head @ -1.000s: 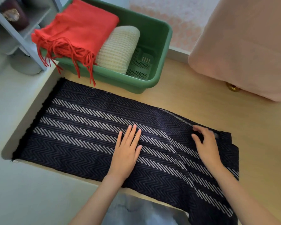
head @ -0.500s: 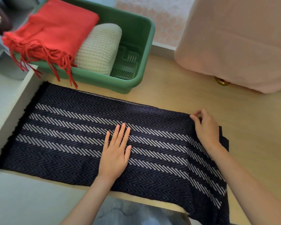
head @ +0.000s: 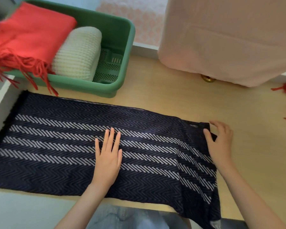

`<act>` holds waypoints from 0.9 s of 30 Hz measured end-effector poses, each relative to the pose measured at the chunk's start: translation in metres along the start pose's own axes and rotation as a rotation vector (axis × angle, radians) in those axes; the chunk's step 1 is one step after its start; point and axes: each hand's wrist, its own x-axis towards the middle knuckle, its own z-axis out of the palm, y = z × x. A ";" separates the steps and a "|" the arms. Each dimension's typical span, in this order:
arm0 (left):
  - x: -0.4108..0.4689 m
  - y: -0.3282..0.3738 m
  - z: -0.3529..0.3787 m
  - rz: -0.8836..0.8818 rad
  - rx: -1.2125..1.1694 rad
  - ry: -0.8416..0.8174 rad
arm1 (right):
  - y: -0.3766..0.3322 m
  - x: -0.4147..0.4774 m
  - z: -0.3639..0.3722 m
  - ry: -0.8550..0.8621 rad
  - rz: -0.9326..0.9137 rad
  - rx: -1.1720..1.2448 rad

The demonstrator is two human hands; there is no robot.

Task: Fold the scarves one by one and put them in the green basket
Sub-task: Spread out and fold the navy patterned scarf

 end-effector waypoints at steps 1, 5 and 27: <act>0.000 0.009 -0.001 0.021 -0.010 0.003 | 0.006 -0.011 -0.008 0.003 0.140 0.074; 0.006 0.069 0.000 0.144 -0.118 -0.033 | 0.023 -0.052 -0.024 -0.118 0.563 0.377; 0.015 0.115 0.022 0.201 -0.050 -0.059 | -0.002 -0.085 -0.001 -0.067 -0.146 -0.013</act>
